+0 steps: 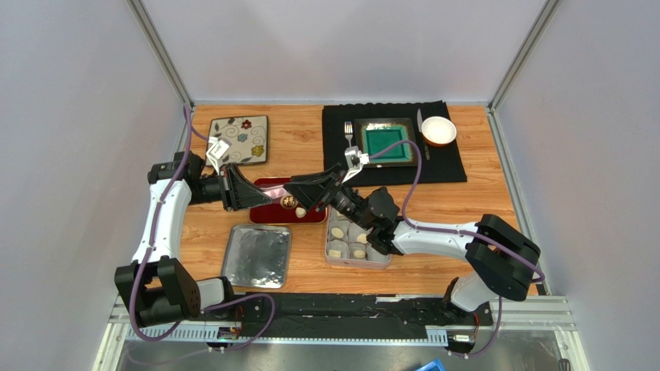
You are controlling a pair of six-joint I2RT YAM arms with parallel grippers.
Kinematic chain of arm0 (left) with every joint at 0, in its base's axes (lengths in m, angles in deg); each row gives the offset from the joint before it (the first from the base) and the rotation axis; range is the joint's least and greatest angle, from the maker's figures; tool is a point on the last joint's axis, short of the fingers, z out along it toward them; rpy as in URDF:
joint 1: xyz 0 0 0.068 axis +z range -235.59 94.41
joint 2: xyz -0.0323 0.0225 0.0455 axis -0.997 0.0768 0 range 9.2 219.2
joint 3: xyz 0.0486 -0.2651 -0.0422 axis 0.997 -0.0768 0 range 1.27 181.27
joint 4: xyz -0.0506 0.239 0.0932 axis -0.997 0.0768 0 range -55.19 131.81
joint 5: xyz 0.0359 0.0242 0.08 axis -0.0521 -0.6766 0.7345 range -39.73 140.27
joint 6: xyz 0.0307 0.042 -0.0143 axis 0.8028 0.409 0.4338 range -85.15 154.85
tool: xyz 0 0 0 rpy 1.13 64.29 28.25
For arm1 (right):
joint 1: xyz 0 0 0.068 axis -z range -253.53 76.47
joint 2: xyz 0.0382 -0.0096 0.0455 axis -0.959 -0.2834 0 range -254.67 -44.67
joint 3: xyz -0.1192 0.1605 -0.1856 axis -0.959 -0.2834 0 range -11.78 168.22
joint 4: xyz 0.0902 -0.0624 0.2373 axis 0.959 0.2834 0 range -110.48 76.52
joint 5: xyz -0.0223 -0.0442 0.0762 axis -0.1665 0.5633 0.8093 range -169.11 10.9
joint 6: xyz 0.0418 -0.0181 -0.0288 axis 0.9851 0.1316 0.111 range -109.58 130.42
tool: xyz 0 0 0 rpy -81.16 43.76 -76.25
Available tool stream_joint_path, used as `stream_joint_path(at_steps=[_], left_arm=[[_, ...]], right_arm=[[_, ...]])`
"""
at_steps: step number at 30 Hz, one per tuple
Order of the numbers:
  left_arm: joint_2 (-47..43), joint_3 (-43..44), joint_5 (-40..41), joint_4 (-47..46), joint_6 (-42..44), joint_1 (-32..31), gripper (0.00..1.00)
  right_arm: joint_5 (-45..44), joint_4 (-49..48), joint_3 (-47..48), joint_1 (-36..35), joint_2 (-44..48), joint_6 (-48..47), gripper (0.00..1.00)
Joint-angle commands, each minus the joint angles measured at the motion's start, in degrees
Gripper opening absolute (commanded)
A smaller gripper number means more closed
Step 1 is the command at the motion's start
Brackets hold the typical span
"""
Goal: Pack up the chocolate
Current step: Pick up the clamp from the plate.
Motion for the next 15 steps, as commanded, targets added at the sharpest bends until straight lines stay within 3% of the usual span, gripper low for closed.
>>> stream_joint_path(at_steps=[1, 3, 8, 11, 15], left_arm=[[0.59, 1.59, -11.65, 3.2, 0.12, 1.34, 0.13], [0.67, 1.59, -11.65, 3.2, 0.03, 1.43, 0.14], [0.67, 1.68, -11.65, 3.2, 0.38, 1.69, 0.13], [0.85, 1.51, -11.65, 3.2, 0.38, 1.69, 0.13], [0.59, 1.24, -11.65, 3.2, 0.47, 1.78, 0.13]], right_arm=[[4.36, -9.95, 0.77, 0.2, 1.9, 3.08, 0.24], [5.5, -8.37, 0.77, 0.38, 2.95, 2.9, 0.25], [5.34, -2.91, -0.71, 0.47, 4.98, 1.94, 0.15], [4.46, -1.96, -1.25, 0.47, 5.77, 1.32, 0.0], [3.66, 0.78, -1.08, 0.47, 6.74, -0.08, 0.0]])
